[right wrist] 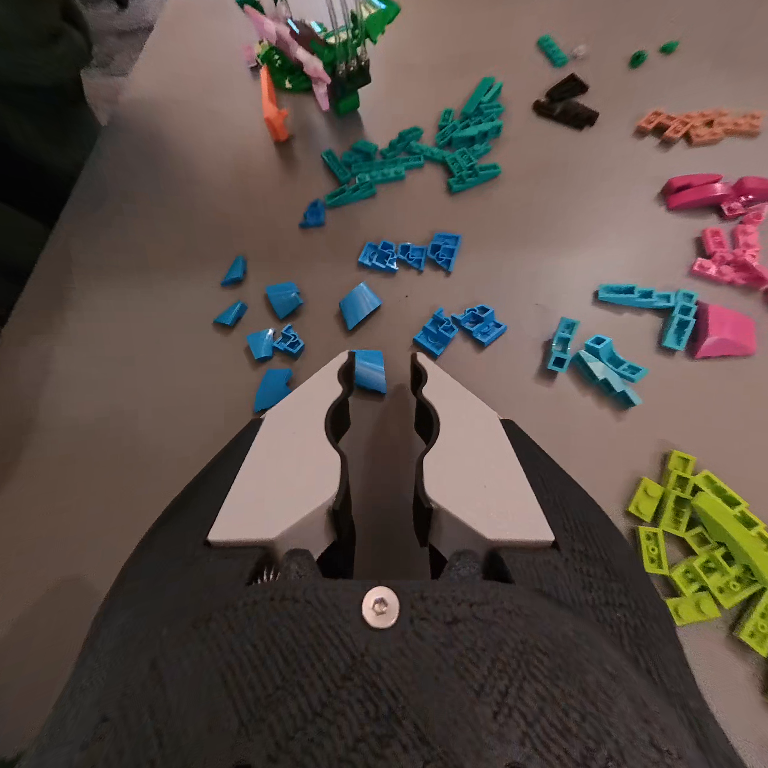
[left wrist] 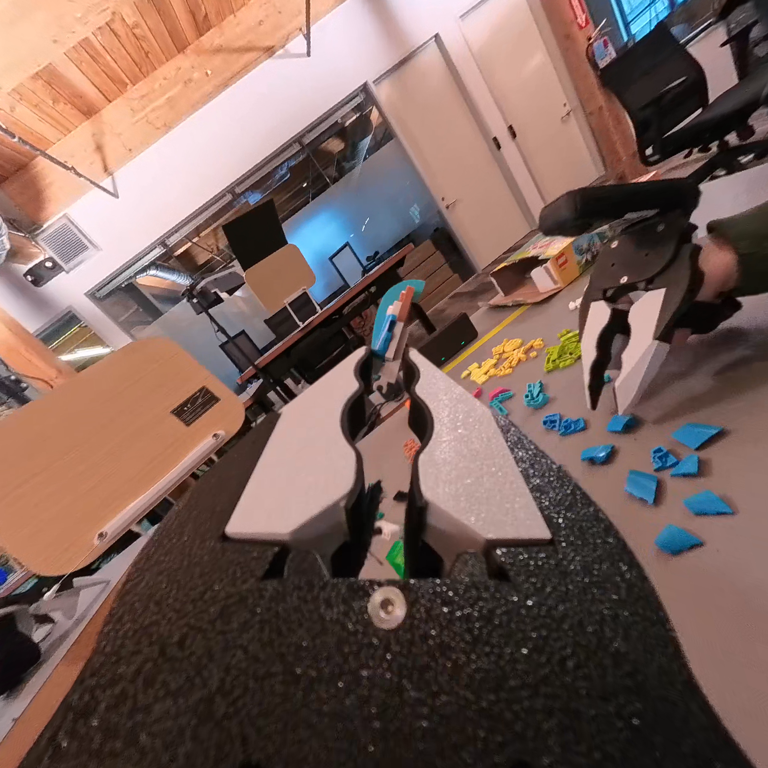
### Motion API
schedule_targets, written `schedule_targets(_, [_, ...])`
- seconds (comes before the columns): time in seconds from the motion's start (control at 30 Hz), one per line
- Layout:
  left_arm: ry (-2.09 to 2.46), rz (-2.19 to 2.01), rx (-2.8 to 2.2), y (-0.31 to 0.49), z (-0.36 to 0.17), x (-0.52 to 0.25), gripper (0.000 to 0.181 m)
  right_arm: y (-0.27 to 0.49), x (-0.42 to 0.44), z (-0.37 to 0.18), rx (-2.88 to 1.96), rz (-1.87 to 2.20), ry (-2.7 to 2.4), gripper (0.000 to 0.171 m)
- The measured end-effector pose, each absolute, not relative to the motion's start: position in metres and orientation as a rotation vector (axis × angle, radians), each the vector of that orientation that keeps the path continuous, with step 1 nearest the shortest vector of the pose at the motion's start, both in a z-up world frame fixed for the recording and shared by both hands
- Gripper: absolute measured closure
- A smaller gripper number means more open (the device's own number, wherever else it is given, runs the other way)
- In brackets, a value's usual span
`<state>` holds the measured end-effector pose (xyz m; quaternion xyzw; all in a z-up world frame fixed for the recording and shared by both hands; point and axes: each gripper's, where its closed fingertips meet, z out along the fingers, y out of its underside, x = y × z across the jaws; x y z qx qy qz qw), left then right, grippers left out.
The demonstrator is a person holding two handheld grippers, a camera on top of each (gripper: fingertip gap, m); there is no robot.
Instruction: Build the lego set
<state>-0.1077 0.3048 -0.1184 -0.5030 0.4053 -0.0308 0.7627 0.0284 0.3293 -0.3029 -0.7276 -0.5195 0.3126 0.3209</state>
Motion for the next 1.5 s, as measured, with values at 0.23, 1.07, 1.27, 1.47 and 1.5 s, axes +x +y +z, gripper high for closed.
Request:
schedule_targets(0.23, [0.869,-0.043,-1.124,0.31,-0.126,-0.124,0.169,0.319,0.013,-0.299,-1.915,0.873,-1.396,0.145])
schedule_targets(1.07, [0.971,0.185,-1.112,0.322,-0.151,-0.141,0.169,0.332,0.001,-0.309,-2.235,0.541,-0.946,0.146])
schedule_targets(1.27, [0.986,0.184,-1.108,0.321,-0.153,-0.137,0.169,0.331,-0.003,-0.312,-2.214,0.544,-0.997,0.16])
schedule_targets(1.47, [0.999,0.185,-1.108,0.321,-0.155,-0.134,0.169,0.33,-0.004,-0.306,-2.094,0.474,-1.157,0.167])
schedule_targets(1.5, [1.002,0.185,-1.108,0.32,-0.155,-0.133,0.169,0.329,-0.004,-0.306,-2.082,0.467,-1.188,0.164])
